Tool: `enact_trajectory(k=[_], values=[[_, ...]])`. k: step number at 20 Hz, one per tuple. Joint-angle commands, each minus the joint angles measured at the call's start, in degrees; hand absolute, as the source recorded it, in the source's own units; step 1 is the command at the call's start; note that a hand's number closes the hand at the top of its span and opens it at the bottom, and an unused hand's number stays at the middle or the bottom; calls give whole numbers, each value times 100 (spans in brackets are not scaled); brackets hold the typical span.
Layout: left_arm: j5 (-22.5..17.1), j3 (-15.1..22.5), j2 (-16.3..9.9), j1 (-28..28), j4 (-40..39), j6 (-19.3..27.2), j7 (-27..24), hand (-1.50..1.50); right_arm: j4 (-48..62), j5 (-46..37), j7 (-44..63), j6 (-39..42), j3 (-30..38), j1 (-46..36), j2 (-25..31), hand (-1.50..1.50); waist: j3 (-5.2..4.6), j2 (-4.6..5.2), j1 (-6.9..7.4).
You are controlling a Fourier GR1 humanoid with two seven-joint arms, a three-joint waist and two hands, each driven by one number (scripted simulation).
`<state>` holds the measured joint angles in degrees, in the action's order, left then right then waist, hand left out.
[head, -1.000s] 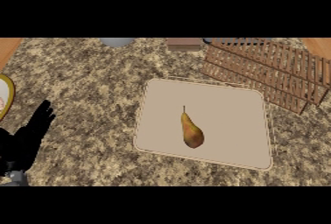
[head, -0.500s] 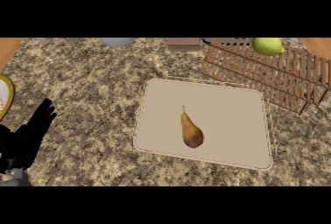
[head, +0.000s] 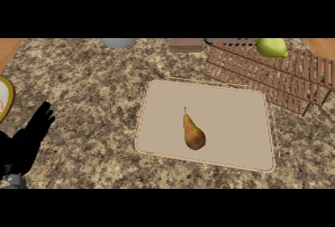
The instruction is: Pick the lemon from the tray and place it in the tiered shelf
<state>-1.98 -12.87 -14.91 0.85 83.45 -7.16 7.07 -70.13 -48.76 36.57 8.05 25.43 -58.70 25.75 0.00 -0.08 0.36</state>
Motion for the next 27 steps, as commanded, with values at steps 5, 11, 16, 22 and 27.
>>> enact_trajectory(k=[5, 11, 16, 22, 27], values=[[8, -178, -131, -250, -280, 6, -74, 0, -727, 1101, 449, 203, 683, -287, 109, -150, -4, -13, -80], [-15, -152, -38, 273, -120, -134, -342, 0, -1892, 1933, 961, 801, 1396, 113, 759, -150, -2, -32, -105], [135, -100, 37, -16, -126, 142, -41, 0, -2449, 2644, 1766, 1851, 2165, 190, 1829, -150, 0, -65, -267], [46, -246, 27, 249, -96, 102, -173, 0, -2696, 3761, 2334, 3276, 3338, 903, 2807, -150, 2, -112, -426], [-155, -446, -168, 379, 54, -72, -63, 0, -2083, 4658, 2233, 4024, 4603, 1346, 3749, -150, 8, -122, -443]])
